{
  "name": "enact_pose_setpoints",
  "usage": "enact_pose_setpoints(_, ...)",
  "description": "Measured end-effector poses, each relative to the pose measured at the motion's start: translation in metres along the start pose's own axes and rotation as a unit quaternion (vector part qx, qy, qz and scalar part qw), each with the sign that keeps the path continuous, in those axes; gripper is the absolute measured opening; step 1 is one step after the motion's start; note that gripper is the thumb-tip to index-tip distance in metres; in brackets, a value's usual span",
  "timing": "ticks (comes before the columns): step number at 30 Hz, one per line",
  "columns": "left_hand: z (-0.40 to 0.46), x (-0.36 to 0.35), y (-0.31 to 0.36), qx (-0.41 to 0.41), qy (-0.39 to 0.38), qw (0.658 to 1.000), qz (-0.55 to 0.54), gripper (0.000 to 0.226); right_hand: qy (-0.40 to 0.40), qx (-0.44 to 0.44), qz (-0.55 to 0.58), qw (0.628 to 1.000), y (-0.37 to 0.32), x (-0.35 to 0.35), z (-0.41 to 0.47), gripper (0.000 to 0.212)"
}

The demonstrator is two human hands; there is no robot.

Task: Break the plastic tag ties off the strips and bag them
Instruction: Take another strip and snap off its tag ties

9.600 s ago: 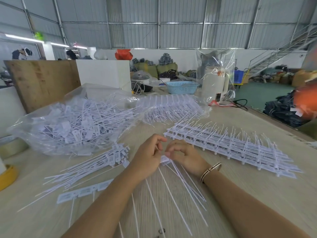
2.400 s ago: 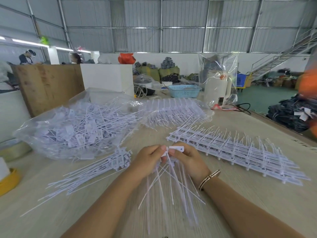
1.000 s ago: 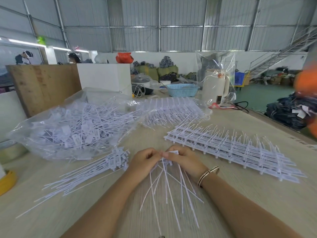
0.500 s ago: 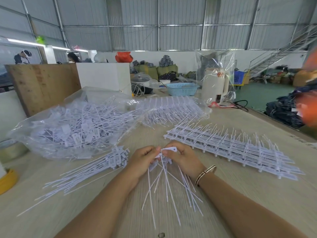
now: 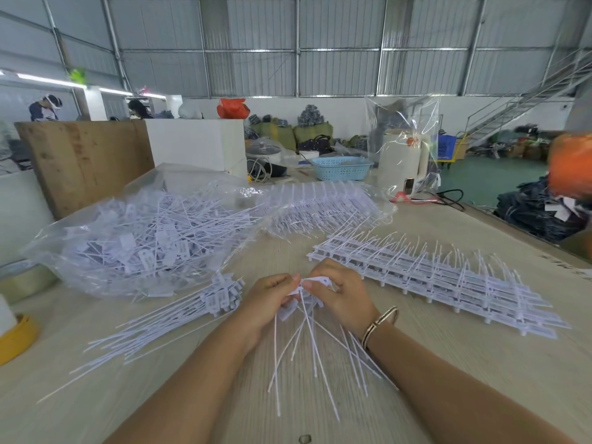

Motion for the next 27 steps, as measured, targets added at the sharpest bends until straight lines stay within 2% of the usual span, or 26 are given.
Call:
enact_pose_setpoints(3, 0.001, 0.009, 0.004, 0.026, 0.037, 0.996, -0.081, 0.029, 0.077, -0.074, 0.061, 0.992, 0.002, 0.01, -0.001, 0.017)
enact_pose_setpoints(5, -0.001, 0.014, 0.006, 0.014, 0.052, 0.992, -0.117, 0.029, 0.114, -0.128, 0.103, 0.98, 0.005, 0.016, -0.001, 0.018)
enact_pose_setpoints(10, 0.0, 0.007, 0.003, 0.007, 0.03, 0.992, -0.119, 0.033, 0.047, -0.254, 0.083, 0.962, 0.017, 0.009, -0.004, 0.026)
enact_pose_setpoints(13, 0.002, 0.002, 0.002, 0.008, 0.017, 0.994, -0.111, 0.023, 0.067, -0.285, 0.069, 0.954, 0.023, 0.009, -0.003, 0.026)
enact_pose_setpoints(16, 0.003, 0.003, 0.0, -0.017, 0.033, 0.998, -0.058, 0.026, 0.097, -0.29, 0.095, 0.947, 0.023, 0.007, 0.0, 0.025)
enact_pose_setpoints(20, -0.005, 0.002, -0.001, -0.143, 0.074, 0.984, 0.076, 0.022, 0.098, -0.244, 0.097, 0.96, 0.016, 0.009, -0.004, 0.016)
enact_pose_setpoints(22, -0.007, -0.003, 0.001, -0.181, 0.086, 0.975, 0.096, 0.018, 0.063, -0.184, 0.048, 0.98, 0.009, 0.008, -0.004, 0.013)
enact_pose_setpoints(24, -0.007, -0.008, 0.004, -0.197, 0.091, 0.971, 0.103, 0.021, -0.004, -0.138, 0.0, 0.99, 0.004, 0.004, -0.002, 0.012)
enact_pose_setpoints(27, -0.008, -0.011, 0.004, -0.209, 0.081, 0.97, 0.093, 0.029, -0.071, -0.132, -0.047, 0.988, 0.003, 0.001, -0.001, 0.02)
Point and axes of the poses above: each hand's wrist, its own z-axis towards the middle knuckle, its own x-axis out of the back of the hand, y = z × x, the point moved 1 cm from there along z, towards the middle knuckle, and after that the axes turned 12 degrees about x, right-handed, at the moved point
